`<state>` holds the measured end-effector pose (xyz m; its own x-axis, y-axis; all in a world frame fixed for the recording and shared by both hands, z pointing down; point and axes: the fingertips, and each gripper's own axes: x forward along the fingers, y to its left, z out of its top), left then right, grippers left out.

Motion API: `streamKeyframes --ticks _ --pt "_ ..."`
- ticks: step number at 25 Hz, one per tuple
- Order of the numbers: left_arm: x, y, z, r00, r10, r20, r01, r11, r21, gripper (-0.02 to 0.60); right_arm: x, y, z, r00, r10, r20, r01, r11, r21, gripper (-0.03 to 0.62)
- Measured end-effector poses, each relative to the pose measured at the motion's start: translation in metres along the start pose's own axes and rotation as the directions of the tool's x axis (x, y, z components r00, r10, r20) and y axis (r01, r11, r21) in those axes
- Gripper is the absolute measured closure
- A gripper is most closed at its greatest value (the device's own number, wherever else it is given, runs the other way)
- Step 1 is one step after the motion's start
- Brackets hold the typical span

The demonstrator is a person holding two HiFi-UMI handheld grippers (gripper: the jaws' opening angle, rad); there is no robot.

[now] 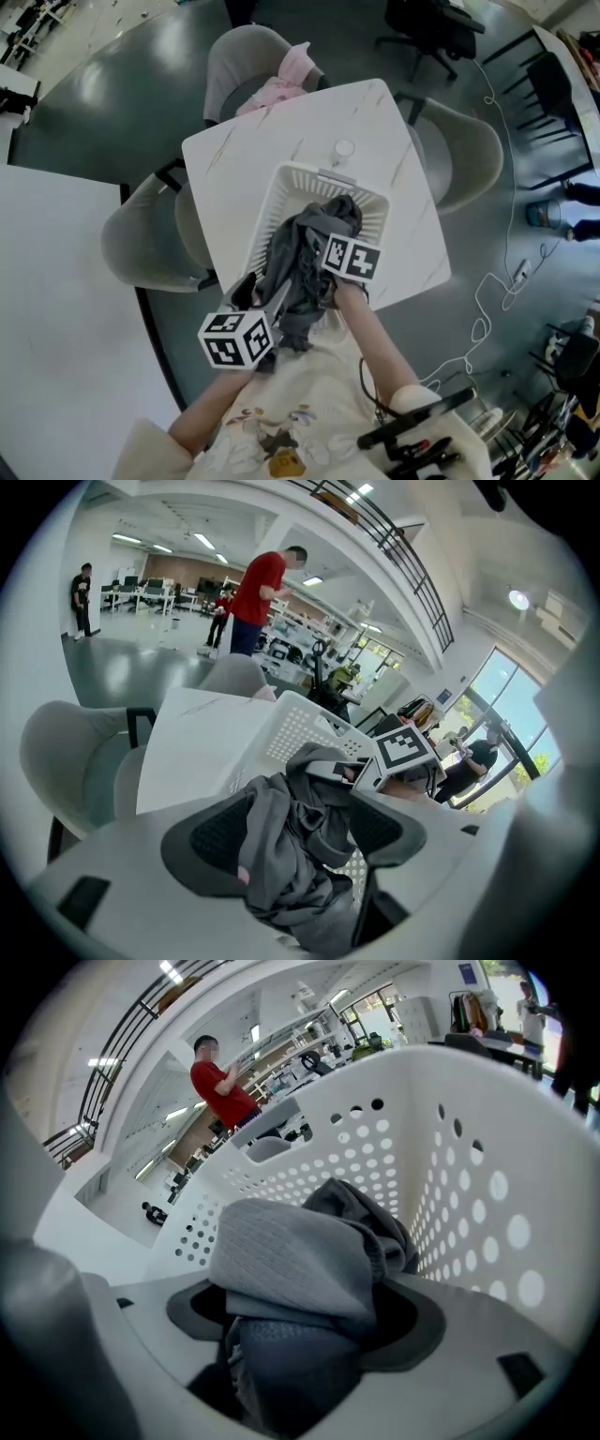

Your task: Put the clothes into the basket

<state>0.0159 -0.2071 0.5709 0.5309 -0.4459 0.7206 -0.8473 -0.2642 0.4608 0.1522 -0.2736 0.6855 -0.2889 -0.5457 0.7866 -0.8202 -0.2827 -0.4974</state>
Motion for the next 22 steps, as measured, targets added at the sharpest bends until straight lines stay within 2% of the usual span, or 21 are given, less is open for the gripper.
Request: streamKeyframes --ticks 6,13,17,20,22 --pt "-0.015 0.002 -0.017 1.000 -0.021 -0.011 0.021 1.000 -0.013 0.242 -0.029 0.013 0.006 0.999 0.025 0.043 -0.023 0.999 -0.027 0.229" --pt "-0.023 0.015 -0.031 1.000 -0.015 -0.014 0.014 0.999 -0.043 0.311 -0.062 0.032 0.003 0.996 0.071 0.057 -0.069 0.997 -0.041 0.229" --pt "-0.029 0.022 -0.035 1.000 -0.017 -0.002 0.017 0.997 -0.072 0.328 -0.082 0.044 -0.005 0.994 0.086 0.067 -0.078 0.991 -0.109 0.229" --pt "-0.032 0.026 -0.039 1.000 -0.005 0.000 0.005 0.997 -0.075 0.333 -0.092 0.056 -0.022 0.994 0.108 0.027 -0.101 0.975 -0.198 0.229" --pt "-0.034 0.026 -0.040 1.000 -0.007 0.005 0.007 0.997 -0.080 0.333 -0.101 0.064 -0.035 0.991 0.135 -0.013 -0.135 0.968 -0.214 0.229"
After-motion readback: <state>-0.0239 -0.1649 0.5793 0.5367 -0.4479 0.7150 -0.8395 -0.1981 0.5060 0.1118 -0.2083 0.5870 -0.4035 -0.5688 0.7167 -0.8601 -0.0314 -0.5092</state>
